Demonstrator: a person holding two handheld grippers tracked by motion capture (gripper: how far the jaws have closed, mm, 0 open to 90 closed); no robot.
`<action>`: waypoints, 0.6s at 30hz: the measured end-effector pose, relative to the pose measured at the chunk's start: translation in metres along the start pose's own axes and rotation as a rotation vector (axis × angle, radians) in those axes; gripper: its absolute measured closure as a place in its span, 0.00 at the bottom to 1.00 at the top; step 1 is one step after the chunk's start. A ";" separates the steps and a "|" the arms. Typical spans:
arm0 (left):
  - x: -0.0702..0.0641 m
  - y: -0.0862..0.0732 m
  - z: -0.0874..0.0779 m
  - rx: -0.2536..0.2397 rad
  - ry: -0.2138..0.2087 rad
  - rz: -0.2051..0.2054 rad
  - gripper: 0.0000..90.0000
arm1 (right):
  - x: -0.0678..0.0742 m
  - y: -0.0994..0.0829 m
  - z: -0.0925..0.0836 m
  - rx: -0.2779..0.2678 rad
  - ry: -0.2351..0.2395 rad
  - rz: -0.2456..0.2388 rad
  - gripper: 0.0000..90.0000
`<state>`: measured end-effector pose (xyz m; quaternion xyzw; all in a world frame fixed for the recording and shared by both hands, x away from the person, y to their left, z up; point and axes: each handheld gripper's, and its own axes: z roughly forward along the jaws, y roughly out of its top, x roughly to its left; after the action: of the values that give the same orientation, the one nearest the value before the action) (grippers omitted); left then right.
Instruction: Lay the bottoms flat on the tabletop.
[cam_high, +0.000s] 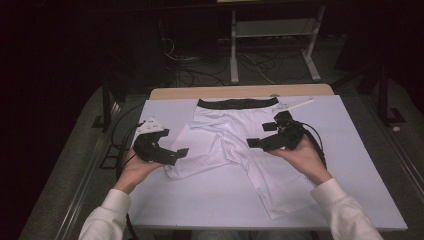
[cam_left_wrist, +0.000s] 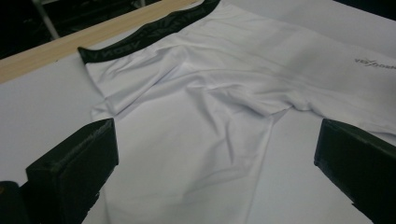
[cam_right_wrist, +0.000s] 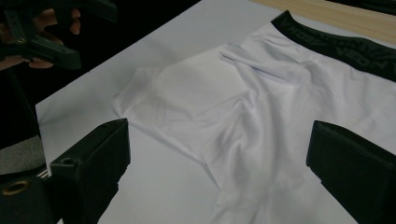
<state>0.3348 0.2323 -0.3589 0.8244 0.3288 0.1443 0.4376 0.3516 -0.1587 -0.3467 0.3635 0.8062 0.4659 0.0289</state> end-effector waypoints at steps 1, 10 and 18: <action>0.003 -0.002 -0.001 0.003 0.004 -0.006 0.00 | 0.002 0.004 0.005 -0.001 0.007 -0.007 0.07; 0.029 -0.021 -0.011 0.012 0.042 -0.091 0.00 | 0.023 0.022 0.047 0.020 0.062 -0.086 0.08; 0.047 -0.039 -0.009 0.041 0.051 -0.156 0.00 | 0.044 0.025 0.085 0.050 0.123 -0.124 0.08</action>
<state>0.3491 0.2851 -0.3881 0.8010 0.4062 0.1240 0.4218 0.3662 -0.0620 -0.3624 0.2844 0.8388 0.4643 -0.0008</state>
